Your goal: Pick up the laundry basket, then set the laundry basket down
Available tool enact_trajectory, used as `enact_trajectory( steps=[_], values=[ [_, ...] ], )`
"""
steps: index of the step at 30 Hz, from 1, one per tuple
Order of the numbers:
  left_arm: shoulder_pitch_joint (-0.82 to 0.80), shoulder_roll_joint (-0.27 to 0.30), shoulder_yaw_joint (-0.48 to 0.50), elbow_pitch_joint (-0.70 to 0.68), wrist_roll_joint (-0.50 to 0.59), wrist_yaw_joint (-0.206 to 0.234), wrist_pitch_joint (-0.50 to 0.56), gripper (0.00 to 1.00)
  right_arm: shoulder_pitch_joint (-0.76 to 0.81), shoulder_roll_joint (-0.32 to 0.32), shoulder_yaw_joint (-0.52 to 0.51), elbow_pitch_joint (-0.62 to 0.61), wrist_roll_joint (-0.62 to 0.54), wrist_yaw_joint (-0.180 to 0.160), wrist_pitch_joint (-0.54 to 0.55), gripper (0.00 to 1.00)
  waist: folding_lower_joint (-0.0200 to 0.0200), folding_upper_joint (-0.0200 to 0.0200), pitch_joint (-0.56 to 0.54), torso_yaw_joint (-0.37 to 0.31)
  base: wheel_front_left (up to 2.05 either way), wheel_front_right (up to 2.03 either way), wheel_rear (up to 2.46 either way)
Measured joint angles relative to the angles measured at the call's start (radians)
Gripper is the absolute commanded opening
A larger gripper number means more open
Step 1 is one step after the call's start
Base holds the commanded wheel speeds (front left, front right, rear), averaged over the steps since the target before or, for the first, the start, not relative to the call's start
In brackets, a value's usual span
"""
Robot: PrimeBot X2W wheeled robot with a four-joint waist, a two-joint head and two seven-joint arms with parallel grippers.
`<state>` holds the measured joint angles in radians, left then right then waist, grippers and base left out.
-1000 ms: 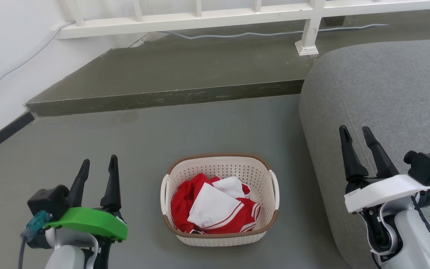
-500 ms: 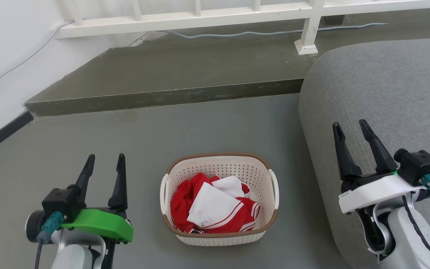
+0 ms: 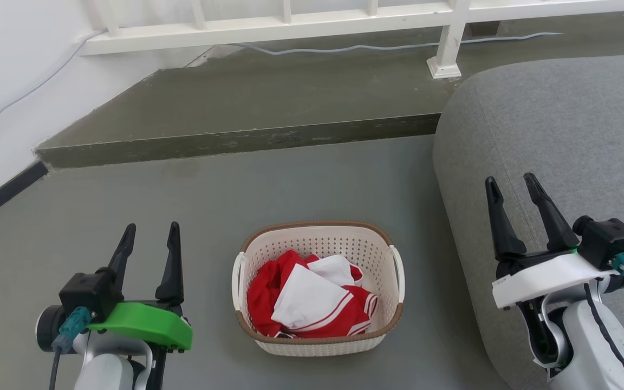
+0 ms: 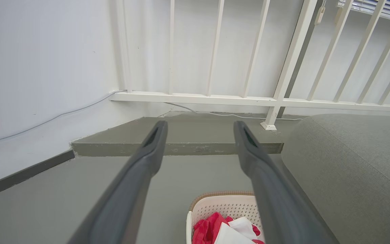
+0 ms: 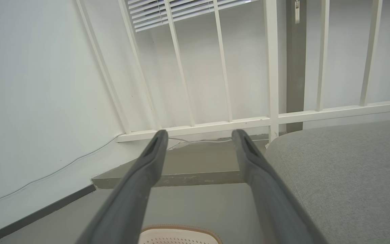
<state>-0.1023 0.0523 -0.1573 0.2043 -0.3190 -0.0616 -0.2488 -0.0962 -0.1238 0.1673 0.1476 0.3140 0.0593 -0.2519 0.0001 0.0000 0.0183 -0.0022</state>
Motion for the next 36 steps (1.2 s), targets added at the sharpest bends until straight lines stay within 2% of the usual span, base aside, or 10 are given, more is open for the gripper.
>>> enact_trajectory(
  steps=[17, 36],
  values=[
    [-0.002, -0.004, 0.014, -0.011, 0.016, -0.010, 0.000, 1.00, 0.000, 0.013, -0.009, 0.010, -0.016, 0.002, 0.000, 1.00, 0.0000, 0.0000, 0.028, -0.005, 0.00, 0.00, 0.00],
    [-0.063, -0.007, 0.018, -0.035, 0.017, -0.027, 0.000, 1.00, -0.033, 0.030, -0.018, 0.021, -0.019, 0.011, 0.000, 1.00, 0.0000, 0.0000, 0.160, -0.024, 0.00, 0.00, 0.00]
  ],
)
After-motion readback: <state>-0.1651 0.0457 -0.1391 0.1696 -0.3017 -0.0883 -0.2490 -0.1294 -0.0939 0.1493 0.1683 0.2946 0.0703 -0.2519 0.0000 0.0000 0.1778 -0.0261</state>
